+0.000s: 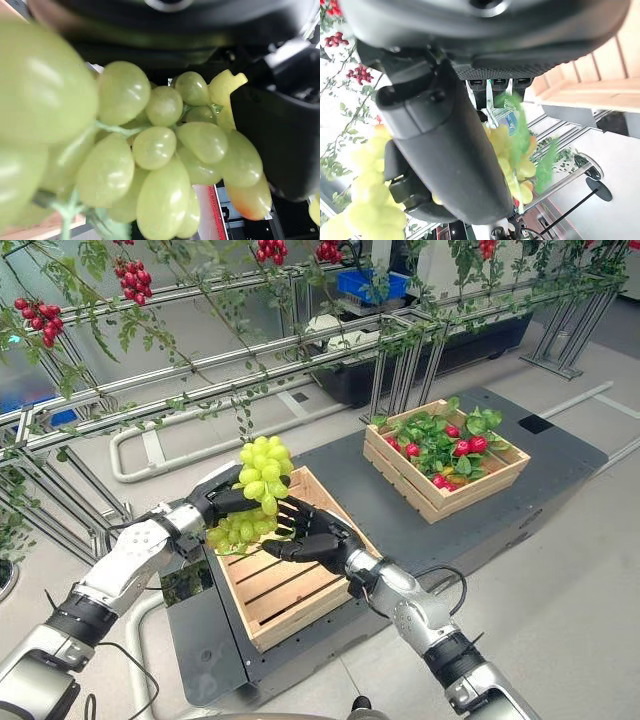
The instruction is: Pick up the fruits from the basket on one side to the basket on the other side
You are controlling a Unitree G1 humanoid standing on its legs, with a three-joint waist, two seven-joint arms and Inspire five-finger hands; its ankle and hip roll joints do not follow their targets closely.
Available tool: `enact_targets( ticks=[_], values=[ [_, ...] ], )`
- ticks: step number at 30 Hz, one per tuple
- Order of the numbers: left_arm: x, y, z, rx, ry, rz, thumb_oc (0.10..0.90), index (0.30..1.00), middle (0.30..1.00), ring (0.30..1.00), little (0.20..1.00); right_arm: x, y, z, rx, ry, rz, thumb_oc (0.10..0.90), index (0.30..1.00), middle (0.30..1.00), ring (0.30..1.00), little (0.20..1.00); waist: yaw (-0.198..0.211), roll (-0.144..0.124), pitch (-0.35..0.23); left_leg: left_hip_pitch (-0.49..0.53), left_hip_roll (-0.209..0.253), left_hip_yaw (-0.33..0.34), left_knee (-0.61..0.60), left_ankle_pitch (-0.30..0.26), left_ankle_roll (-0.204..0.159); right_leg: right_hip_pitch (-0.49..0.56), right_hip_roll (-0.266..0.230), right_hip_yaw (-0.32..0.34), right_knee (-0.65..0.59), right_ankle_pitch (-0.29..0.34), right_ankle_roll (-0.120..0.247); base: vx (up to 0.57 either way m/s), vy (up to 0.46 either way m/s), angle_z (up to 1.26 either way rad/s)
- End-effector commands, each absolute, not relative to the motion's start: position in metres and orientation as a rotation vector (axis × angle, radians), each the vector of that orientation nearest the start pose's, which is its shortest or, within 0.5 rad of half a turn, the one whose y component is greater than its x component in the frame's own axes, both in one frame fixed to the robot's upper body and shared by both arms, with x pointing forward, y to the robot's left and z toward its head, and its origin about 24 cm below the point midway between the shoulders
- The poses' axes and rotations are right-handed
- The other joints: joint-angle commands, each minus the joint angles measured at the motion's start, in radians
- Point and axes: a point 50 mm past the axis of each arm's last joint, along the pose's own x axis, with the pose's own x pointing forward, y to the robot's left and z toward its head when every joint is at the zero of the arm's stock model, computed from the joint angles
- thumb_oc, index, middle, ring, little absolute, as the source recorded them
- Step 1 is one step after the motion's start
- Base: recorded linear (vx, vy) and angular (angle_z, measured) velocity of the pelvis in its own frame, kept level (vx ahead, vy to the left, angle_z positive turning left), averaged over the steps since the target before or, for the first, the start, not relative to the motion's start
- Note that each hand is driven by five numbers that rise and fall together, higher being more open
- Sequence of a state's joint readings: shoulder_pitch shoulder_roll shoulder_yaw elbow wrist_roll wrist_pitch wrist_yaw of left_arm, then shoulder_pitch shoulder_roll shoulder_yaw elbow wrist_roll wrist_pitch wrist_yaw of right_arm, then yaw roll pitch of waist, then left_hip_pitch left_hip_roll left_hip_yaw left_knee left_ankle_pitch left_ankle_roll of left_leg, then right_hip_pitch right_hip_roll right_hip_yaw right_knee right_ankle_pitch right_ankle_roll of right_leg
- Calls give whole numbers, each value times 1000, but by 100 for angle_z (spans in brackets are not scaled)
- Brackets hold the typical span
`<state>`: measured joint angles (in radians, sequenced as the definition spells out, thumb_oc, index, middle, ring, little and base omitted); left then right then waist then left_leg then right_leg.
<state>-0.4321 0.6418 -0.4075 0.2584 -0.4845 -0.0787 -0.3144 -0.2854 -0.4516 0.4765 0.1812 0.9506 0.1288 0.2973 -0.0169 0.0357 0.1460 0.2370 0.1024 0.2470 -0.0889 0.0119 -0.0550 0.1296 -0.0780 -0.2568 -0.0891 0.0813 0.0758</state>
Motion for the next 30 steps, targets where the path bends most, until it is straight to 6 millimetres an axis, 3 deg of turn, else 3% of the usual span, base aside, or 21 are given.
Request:
enact_targets(
  ticks=[1,7,17,26,30],
  values=[
    [343,157,180,316,-393,-627,400,300,300,300,300,294,-86,104,515,3,894,800,900,900,900,900,-10,-23,-76,-31,-39,-20,2,-76,25,63,-55,-38,2,-105,22,0,0,0],
    [344,147,185,252,-426,-652,400,300,300,300,300,292,-75,100,629,50,929,800,900,900,900,900,-9,-25,-76,-31,-38,-23,2,-76,24,63,-54,-39,2,-106,21,0,0,0],
    [330,112,201,74,-542,-745,400,300,300,300,300,286,-55,81,717,157,922,800,900,900,900,900,-1,-29,-81,-30,-39,-33,2,-80,25,67,-55,-44,2,-111,19,0,0,0],
    [323,88,197,-7,-557,-789,400,300,300,300,300,282,-35,102,1055,92,986,800,900,900,900,900,4,-36,-77,-24,-39,-43,2,-85,28,74,-51,-44,2,-113,17,0,0,0],
    [324,84,194,-38,-542,-788,400,300,300,300,300,280,-28,109,1124,70,1016,800,900,900,900,900,4,-38,-79,-24,-39,-44,2,-85,29,73,-49,-42,2,-114,16,0,0,0]
  ],
)
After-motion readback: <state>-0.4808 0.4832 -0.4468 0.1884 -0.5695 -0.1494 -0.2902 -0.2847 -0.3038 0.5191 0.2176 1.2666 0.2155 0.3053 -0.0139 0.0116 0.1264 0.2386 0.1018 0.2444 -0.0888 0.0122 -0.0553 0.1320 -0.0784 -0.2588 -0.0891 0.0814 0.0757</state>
